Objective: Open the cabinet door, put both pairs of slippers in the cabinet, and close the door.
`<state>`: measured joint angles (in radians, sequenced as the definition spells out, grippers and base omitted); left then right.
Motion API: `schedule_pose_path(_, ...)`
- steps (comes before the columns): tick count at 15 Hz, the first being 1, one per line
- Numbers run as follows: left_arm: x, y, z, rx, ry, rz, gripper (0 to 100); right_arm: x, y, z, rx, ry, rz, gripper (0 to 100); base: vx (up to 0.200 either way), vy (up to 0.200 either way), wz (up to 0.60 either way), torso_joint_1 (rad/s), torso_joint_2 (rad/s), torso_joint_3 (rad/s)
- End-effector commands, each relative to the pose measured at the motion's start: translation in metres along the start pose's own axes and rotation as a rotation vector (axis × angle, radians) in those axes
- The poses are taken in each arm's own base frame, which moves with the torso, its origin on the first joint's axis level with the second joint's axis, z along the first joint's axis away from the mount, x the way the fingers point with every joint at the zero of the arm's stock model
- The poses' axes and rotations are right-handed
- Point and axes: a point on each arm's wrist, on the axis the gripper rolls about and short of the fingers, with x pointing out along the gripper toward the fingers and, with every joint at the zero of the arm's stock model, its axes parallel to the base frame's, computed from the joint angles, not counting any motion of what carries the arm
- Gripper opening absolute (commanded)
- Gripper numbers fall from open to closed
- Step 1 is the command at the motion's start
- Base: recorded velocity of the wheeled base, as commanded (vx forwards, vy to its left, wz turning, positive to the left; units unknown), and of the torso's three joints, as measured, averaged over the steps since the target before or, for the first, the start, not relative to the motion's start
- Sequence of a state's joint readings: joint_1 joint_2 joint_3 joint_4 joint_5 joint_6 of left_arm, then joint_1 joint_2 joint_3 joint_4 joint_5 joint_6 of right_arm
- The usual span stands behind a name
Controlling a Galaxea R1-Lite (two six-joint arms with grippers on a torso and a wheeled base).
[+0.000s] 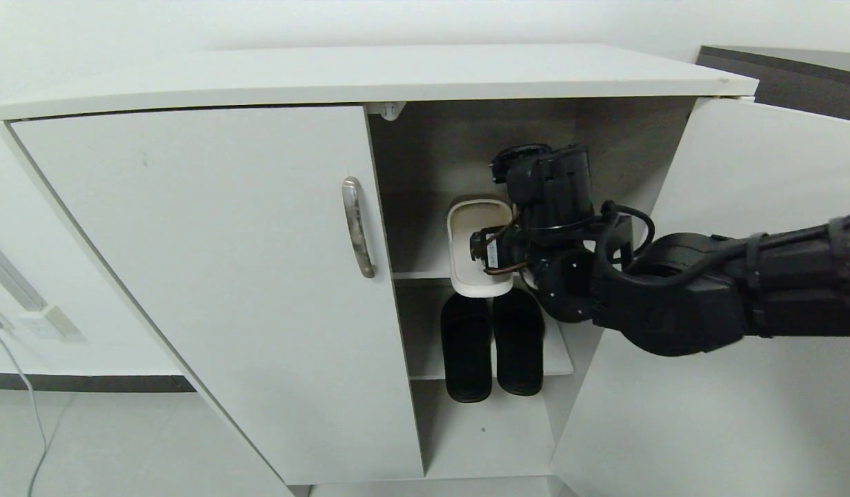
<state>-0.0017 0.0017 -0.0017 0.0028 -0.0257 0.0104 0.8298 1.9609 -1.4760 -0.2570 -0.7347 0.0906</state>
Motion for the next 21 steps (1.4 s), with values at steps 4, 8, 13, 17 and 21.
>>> schedule_pose_path(4, 0.0, 0.0, 0.0, 0.0, -0.001, 0.0, 0, -0.066, -0.023, -0.022, 0.008, -0.023, 0.111, 100, 0.0, 0.0, 0.0, 0.0, 0.0, 0.0)
schedule_pose_path(8, 0.0, 0.0, 0.0, 0.0, 0.0, 0.0, 0, -0.076, -0.031, -0.048, 0.063, -0.098, 0.206, 100, 0.0, 0.0, 0.0, 0.0, 0.0, 0.0)
schedule_pose_path(13, 0.0, 0.0, 0.0, 0.0, 0.0, 0.0, 0, -0.084, -0.036, -0.053, 0.06, -0.094, 0.262, 0, 0.0, 0.0, 0.0, 0.0, 0.0, 0.0)
schedule_pose_path(17, 0.0, 0.0, 0.0, 0.0, -0.001, -0.002, 0, -0.089, -0.034, -0.054, 0.056, -0.093, 0.277, 0, 0.0, 0.0, 0.0, 0.0, 0.0, 0.0)
schedule_pose_path(21, 0.0, 0.0, 0.001, 0.0, -0.003, -0.002, 0, -0.092, -0.031, -0.057, 0.047, -0.086, 0.289, 0, 0.0, 0.0, 0.0, 0.0, 0.0, 0.0)
